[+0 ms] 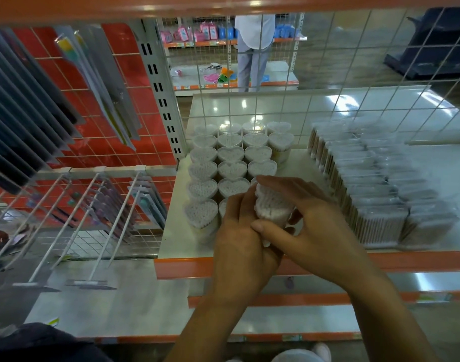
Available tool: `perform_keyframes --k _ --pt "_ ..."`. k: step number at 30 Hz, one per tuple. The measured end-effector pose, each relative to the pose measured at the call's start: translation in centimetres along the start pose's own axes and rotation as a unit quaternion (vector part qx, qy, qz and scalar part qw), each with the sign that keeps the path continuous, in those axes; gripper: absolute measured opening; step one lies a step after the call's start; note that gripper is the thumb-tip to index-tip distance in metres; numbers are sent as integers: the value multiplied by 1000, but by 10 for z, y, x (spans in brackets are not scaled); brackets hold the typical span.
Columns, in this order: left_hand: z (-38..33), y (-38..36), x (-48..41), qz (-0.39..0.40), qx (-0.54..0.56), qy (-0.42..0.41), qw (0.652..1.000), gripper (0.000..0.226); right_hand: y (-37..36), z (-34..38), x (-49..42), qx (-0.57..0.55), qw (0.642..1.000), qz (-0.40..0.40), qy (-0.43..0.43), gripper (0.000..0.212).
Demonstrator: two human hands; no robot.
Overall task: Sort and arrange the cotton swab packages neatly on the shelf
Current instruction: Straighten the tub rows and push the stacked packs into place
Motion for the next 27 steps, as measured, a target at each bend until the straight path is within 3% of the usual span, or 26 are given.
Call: perform_keyframes --k 4,9,14,18,27 --pt "-2 8 -1 -10 88 -8 996 74 -4 -1 -2 -73 996 40 32 62" --pt "-3 16 0 -30 125 -27 991 85 -1 -9 -3 -113 993 19 29 55" --pt "-7 20 1 -61 43 -55 996 81 0 -22 -3 -115 993 -19 -5 51" --pt "-10 11 2 -43 -62 -97 992 72 -1 -33 -1 -101 994 -36 -25 49" --pt "1 -7 3 -3 -159 -76 984 64 -29 -62 6 -57 994 -25 -85 48"
Point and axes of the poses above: each hand's wrist, its own x-axis away from the middle knuckle, its own y-axis out of the back of the hand, z = x × y, the point moved 10 cm from there along -x, towards the middle knuckle, and after that the axes turned 13 degrees about x, right-handed, at the moved point
